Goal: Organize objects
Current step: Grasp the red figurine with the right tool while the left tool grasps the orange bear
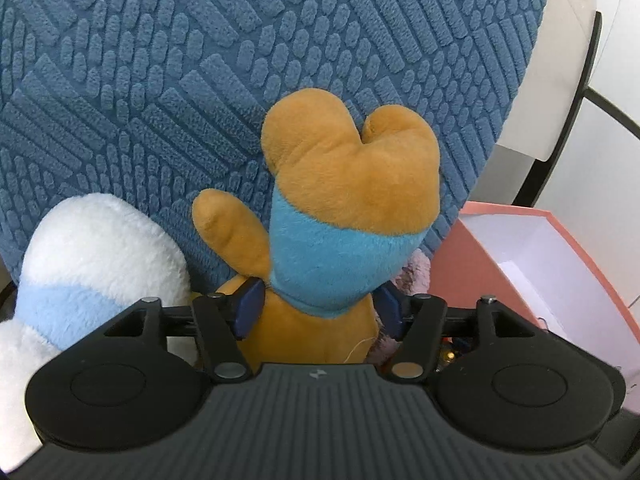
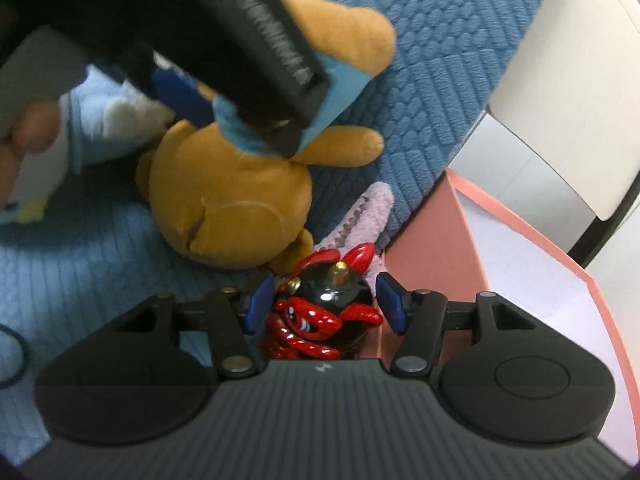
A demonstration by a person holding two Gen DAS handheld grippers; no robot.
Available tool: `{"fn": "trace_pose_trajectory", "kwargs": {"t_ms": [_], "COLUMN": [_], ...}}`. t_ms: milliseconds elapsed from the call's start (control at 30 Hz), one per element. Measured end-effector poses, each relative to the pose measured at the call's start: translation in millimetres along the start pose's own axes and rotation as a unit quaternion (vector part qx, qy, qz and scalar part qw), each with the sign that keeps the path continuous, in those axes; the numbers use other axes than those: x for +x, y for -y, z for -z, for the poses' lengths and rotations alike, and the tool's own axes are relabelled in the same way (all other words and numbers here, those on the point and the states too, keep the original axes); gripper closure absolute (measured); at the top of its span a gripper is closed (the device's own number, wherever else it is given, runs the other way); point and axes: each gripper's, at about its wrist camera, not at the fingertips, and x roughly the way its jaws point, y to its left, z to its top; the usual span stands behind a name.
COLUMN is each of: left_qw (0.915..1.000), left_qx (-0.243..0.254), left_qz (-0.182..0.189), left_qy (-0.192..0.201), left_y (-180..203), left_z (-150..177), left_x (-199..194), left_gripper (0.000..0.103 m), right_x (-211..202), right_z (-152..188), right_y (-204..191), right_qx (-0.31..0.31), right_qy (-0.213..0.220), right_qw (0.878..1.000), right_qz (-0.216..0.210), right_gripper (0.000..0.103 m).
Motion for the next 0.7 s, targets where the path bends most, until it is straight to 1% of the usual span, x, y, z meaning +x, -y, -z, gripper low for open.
{"fn": "trace_pose_trajectory", "kwargs": {"t_ms": [100, 267, 333, 367, 433, 500, 600, 700], "left_qw": [1.0000, 0.9997, 0.9997, 0.9997, 0.9996, 0.9996, 0.9991, 0.9971], "left_qx": [-0.001, 0.001, -0.003, -0.002, -0.005, -0.012, -0.030, -0.062], "left_qz": [-0.008, -0.022, -0.022, -0.024, -0.025, -0.022, -0.029, -0.041], "left_qy": [0.003, 0.007, 0.008, 0.010, 0.013, 0.014, 0.012, 0.015], "left_y": [2.9, 6.0, 6.3, 6.6, 7.2, 6.9, 7.8, 6.5], "left_z": [0.4, 1.3, 0.9, 1.2, 1.7, 2.1, 4.0, 11.2], "left_x": [8.7, 16.3, 15.3, 14.1, 11.3, 7.1, -2.1, -17.1], "left_gripper": [0.031, 0.031, 0.033, 0.036, 0.039, 0.042, 0.044, 0.044], "right_x": [1.8, 0.2, -1.4, -2.7, -6.2, -10.2, -19.8, -32.8], "right_z": [2.1, 3.2, 3.5, 3.6, 4.1, 5.3, 7.5, 8.5], "right_y": [-5.1, -0.7, 2.4, 4.2, 7.1, 9.6, 14.7, 24.8], "right_qx": [-0.012, -0.005, 0.002, 0.007, 0.015, 0.021, 0.033, 0.057], "right_qy": [0.001, -0.001, -0.004, -0.006, -0.007, -0.011, -0.009, -0.014], "right_qw": [1.000, 1.000, 1.000, 1.000, 1.000, 1.000, 0.999, 0.997], "right_qz": [0.007, 0.004, 0.002, -0.001, -0.008, -0.016, -0.026, -0.055], "right_gripper": [0.042, 0.042, 0.043, 0.043, 0.043, 0.043, 0.043, 0.043]}}
